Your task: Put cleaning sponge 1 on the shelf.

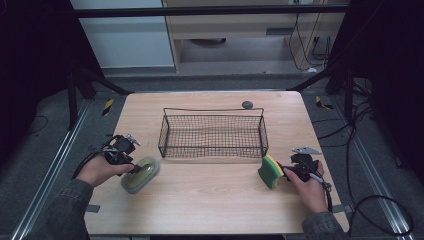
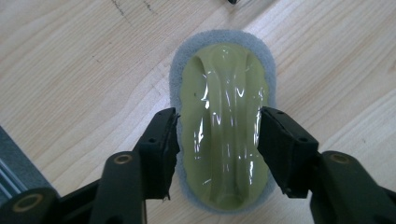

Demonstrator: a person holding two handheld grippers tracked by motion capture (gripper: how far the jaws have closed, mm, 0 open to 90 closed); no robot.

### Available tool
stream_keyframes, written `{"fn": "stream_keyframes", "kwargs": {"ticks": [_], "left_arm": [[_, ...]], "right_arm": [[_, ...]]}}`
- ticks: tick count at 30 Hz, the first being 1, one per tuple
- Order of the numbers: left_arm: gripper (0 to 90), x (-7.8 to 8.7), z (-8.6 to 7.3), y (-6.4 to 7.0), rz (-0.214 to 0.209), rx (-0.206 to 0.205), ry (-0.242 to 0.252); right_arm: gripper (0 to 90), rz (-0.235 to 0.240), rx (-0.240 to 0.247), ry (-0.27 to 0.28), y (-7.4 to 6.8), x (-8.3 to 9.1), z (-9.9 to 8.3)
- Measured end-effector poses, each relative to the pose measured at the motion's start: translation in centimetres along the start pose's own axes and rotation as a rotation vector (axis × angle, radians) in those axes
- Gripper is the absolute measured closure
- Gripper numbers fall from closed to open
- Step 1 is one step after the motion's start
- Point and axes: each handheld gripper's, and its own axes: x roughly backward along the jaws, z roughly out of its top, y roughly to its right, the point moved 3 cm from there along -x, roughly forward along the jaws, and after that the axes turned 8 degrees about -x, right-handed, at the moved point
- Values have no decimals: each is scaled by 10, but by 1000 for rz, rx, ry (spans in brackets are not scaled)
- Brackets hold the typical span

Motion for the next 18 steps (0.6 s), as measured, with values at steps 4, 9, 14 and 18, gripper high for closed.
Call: {"fn": "stream_keyframes", "kwargs": {"ticks": [4, 9, 14, 18], "left_arm": [[504, -8, -1, -4, -42, 21, -13], [542, -15, 0, -2, -47, 18, -37], [568, -19, 2, 0, -49, 19, -41], [594, -19, 1, 0, -55, 14, -46]], "right_arm": [[15, 2, 3, 1, 0, 0, 0], [15, 3, 2, 0, 0, 0, 0], [15, 2, 2, 0, 0, 0, 0], [15, 5, 2, -1, -1, 0, 0]]}}
